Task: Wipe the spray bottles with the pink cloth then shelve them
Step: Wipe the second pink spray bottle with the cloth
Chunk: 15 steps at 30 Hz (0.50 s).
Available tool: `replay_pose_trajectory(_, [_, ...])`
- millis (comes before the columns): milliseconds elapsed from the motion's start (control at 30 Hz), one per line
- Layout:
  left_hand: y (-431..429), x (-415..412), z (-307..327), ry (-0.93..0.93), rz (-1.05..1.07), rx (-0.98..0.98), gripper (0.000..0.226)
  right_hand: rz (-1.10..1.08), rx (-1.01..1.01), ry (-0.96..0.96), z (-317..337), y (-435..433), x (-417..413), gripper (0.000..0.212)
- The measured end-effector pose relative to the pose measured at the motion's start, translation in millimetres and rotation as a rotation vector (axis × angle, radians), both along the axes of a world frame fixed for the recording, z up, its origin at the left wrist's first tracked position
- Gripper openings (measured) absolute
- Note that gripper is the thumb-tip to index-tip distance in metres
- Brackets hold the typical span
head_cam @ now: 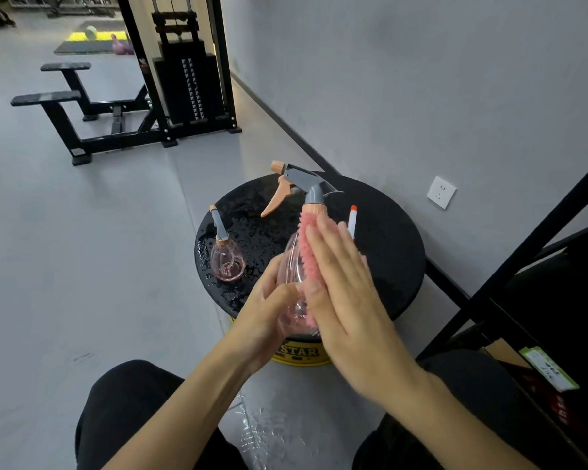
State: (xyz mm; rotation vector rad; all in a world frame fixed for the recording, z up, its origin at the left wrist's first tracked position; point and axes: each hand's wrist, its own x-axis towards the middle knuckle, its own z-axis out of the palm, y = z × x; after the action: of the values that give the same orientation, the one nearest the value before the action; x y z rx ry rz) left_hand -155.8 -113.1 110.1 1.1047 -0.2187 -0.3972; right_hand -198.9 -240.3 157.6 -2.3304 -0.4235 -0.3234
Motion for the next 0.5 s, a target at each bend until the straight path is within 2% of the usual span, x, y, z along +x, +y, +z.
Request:
replay_pose_trajectory(133, [-3.6, -5.5, 2.5, 0.035, -0.007, -0.060, 0.064, -0.026, 0.066, 0.074, 12.2, -3.3, 24.8, 0.057])
replay_pose_trajectory(333, [-4.3, -7.4, 13.3, 0.068, 0.046, -0.101, 0.057, 0.063, 0.074, 0.037, 5.6, -4.5, 16.2, 0.053])
replay_pose_trajectory(400, [-2.4, -5.4, 13.6, 0.077, 0.078, -0.095, 0.063, 0.083, 0.063, 0.030, 1.5, -4.2, 4.7, 0.054])
replay_pose_trajectory(500, [1.5, -2.3, 12.8, 0.079, 0.099, -0.048, 0.083, 0.082, 0.060, 0.013, -5.3, -2.6, -9.8, 0.058])
